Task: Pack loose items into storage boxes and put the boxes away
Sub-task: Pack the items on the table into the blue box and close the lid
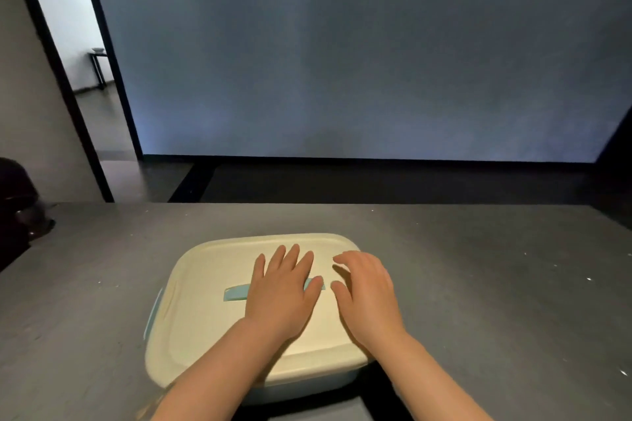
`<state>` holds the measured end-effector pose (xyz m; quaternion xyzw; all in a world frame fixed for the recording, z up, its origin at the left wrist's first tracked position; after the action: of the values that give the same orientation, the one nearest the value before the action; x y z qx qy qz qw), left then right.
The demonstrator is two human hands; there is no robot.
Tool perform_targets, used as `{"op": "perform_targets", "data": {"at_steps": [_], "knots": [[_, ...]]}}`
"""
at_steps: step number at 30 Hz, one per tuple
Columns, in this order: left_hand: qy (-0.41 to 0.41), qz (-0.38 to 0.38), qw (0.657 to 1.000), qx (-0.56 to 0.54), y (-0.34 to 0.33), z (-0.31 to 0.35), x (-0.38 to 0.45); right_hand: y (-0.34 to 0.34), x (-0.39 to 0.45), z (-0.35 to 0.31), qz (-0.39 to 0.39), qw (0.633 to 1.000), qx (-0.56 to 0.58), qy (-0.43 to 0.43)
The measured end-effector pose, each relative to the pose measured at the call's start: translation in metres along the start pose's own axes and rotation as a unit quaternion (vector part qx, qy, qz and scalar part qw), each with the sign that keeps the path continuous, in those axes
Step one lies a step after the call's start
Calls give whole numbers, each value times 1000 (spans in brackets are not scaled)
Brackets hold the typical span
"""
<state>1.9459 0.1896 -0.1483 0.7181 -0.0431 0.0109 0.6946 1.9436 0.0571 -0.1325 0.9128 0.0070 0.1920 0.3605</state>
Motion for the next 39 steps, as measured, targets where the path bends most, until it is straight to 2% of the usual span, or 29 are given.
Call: {"op": "perform_targets", "data": {"at_steps": [1, 3, 4, 6, 9, 10, 12, 14, 16, 25, 27, 28, 30, 32, 34, 37, 39], "knots": [[3, 0, 1000, 3, 0, 2, 2, 7, -3, 12, 20, 1000, -1, -23], [8, -12, 1000, 1, -5, 2, 2, 14, -11, 46, 28, 984, 93, -149], [9, -19, 1000, -2, -8, 0, 2, 10, -17, 61, 19, 961, 164, -223], [8, -31, 999, -1, -11, -3, 1, -3, -27, 79, 4, 906, 278, -318], [9, -29, 1000, -2, -11, -3, 1, -17, -36, 84, -21, 837, 408, -364], [9, -27, 1000, -3, -11, -3, 1, -19, -36, 83, -20, 827, 432, -360], [6, -28, 1000, -4, -11, -3, 1, -15, -34, 80, 12, 831, 444, -336], [7, -27, 1000, -4, -11, -5, 2, -5, -29, 78, 59, 865, 398, -298], [8, -26, 1000, -3, -10, -4, 1, -1, -28, 74, 81, 885, 370, -271], [14, -25, 1000, 4, -13, -4, 3, 16, -18, 53, 44, 948, 257, -183], [12, -15, 1000, -13, -10, -4, 3, 14, -17, 47, 12, 968, 177, -178], [14, 0, 999, -34, -5, -5, 2, 11, -18, 42, -8, 983, 88, -160], [34, 45, 991, -120, 10, -16, -8, 0, -17, 8, -37, 996, -59, -63], [62, 93, 977, -184, 22, -35, -26, -32, -25, -33, -118, 990, -65, 38], [90, 121, 975, -164, 24, -61, -50, -63, -35, -63, -201, 973, -56, 97], [168, 146, 964, -146, 18, -117, -84, -92, -39, -97, -263, 948, -62, 166], [232, 132, 948, -172, 5, -152, -103, -111, -38, -111, -295, 935, -66, 184]]}}
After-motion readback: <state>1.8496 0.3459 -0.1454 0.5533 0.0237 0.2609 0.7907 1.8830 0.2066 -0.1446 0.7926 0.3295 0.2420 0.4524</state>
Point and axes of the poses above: each hand's wrist, its own x-axis towards the middle knuckle, its own y-axis out of the back of the hand, z = x × y, the point moved 9 cm from there along x, towards the middle knuckle, and after that the axes turned 13 degrees about x, right-handed, at the moved point
